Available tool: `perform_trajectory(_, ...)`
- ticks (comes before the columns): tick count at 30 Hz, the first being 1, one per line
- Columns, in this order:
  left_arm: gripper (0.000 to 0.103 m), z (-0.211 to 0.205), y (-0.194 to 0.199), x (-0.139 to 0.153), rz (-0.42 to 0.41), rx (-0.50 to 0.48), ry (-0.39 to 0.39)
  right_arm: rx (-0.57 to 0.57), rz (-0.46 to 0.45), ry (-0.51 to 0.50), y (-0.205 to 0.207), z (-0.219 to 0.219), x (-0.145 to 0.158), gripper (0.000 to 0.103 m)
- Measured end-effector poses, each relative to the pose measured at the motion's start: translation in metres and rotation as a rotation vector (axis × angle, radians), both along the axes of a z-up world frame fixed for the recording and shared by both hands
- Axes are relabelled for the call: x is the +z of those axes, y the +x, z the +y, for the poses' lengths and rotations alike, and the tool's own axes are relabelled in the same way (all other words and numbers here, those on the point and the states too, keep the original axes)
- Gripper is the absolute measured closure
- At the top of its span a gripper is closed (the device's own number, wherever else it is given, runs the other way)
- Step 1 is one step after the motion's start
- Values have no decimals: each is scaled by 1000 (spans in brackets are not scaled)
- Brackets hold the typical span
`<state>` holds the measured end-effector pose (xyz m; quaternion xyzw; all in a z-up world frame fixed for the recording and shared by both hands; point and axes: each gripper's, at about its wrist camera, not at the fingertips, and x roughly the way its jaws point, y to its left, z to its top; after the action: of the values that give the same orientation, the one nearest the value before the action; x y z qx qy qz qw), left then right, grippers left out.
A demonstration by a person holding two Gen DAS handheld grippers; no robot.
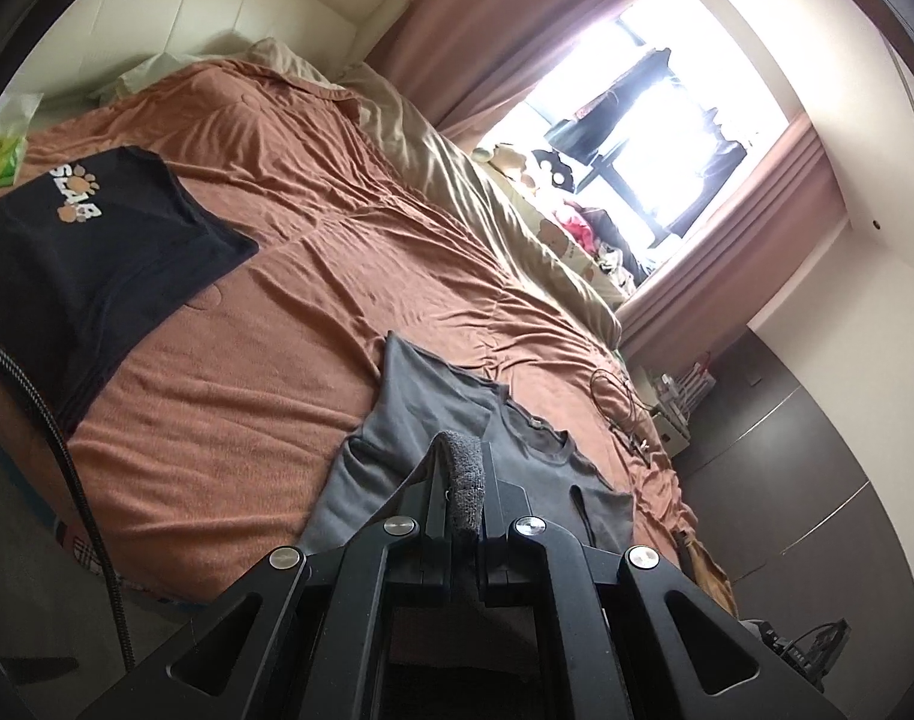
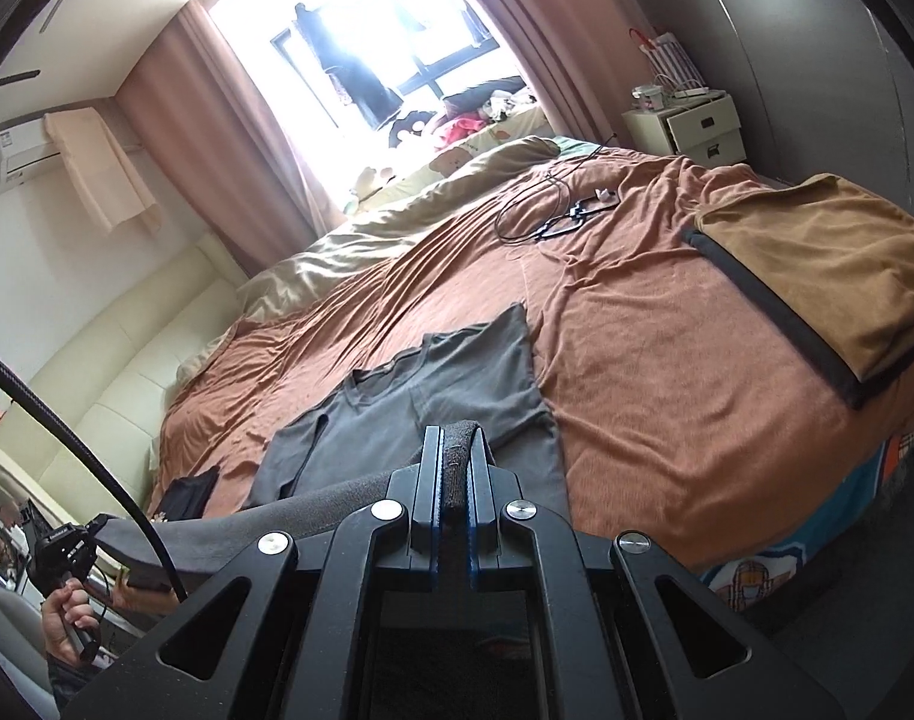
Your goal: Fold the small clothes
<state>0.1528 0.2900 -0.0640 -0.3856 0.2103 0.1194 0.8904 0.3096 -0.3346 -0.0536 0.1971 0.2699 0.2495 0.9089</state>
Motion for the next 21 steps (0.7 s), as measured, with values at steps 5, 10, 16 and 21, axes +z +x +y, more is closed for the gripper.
perform_trajectory(5, 98, 11, 40, -10, 48, -6, 4, -7, 38, -11, 38, 15, -8, 101)
perform_trajectory(10, 98, 26, 76, -26, 98, -13, -2, -8, 78, -30, 69, 29, -14, 101)
perform_trajectory(16, 98, 42, 114, -50, 171, 11, -7, -3, 123, -57, 108, 47, -17, 101)
perform_trajectory(21, 98, 55, 141, -69, 225, 19, -3, -8, 144, -90, 137, 67, -19, 101)
